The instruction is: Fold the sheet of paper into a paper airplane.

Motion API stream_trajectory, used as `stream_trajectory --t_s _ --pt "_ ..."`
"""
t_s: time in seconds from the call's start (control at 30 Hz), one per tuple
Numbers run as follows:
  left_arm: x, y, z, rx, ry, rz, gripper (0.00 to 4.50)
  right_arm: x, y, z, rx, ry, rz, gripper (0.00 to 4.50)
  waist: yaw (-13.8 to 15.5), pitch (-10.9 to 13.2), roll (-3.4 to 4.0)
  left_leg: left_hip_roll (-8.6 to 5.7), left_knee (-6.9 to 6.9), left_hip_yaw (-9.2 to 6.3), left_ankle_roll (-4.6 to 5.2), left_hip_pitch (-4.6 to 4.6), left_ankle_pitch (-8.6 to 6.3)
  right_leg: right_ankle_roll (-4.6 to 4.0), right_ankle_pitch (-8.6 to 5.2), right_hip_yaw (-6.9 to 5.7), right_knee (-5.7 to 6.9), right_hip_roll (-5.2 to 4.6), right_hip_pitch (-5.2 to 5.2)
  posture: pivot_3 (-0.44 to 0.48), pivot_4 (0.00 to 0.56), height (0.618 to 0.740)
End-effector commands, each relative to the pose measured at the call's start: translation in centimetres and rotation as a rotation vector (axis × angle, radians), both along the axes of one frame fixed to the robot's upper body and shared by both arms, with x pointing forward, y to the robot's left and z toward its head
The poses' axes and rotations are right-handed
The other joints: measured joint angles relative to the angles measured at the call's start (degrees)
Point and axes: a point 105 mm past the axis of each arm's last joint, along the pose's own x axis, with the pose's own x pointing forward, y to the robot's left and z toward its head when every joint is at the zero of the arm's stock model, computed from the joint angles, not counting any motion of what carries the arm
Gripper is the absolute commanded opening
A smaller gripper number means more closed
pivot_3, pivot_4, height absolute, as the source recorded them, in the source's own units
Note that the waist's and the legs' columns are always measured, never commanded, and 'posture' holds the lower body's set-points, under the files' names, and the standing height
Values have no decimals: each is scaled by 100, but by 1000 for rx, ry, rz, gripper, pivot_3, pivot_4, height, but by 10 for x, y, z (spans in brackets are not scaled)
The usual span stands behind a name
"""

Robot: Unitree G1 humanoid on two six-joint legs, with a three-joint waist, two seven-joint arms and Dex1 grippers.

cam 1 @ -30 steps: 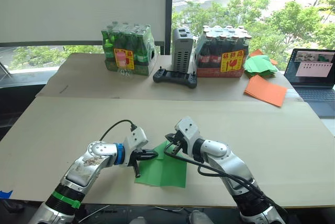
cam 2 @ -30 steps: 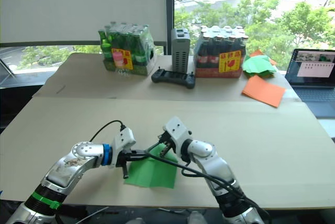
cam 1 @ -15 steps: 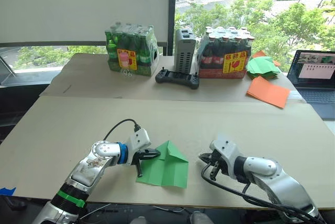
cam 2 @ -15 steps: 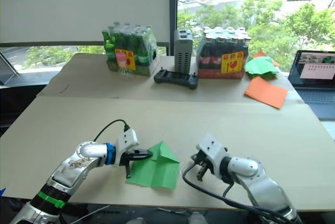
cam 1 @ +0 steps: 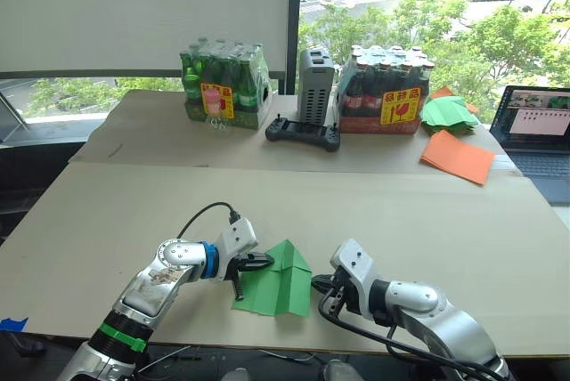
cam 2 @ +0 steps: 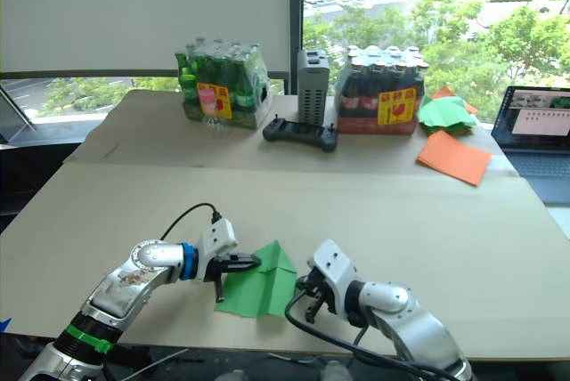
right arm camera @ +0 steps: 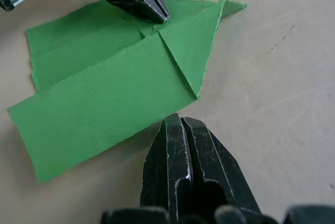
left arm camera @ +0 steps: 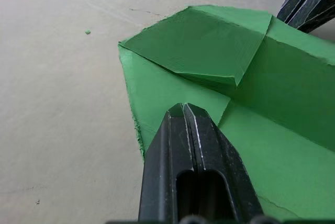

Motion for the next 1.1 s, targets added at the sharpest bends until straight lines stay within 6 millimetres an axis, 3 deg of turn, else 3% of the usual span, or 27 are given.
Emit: stream_trajectory --t_s 0.03,0.67,1.1 --pt "1 8 -6 26 37 24 31 5 3 20 58 -71 5 0 3 0 0 0 0 1 0 0 0 -1 0 0 0 0 0 0 150 740" --pt "2 -6 20 -21 10 -29 31 9 33 26 116 -77 37 0 0 1 -1 -1 0 -1 0 -6 0 -3 1 -1 1 0 -6 0 150 740" --pt "-8 -18 10 -1 43 -95 31 23 50 27 123 -105 49 0 -9 1 0 -1 0 -1 0 -7 0 -4 1 -1 1 1 -8 0 150 740"
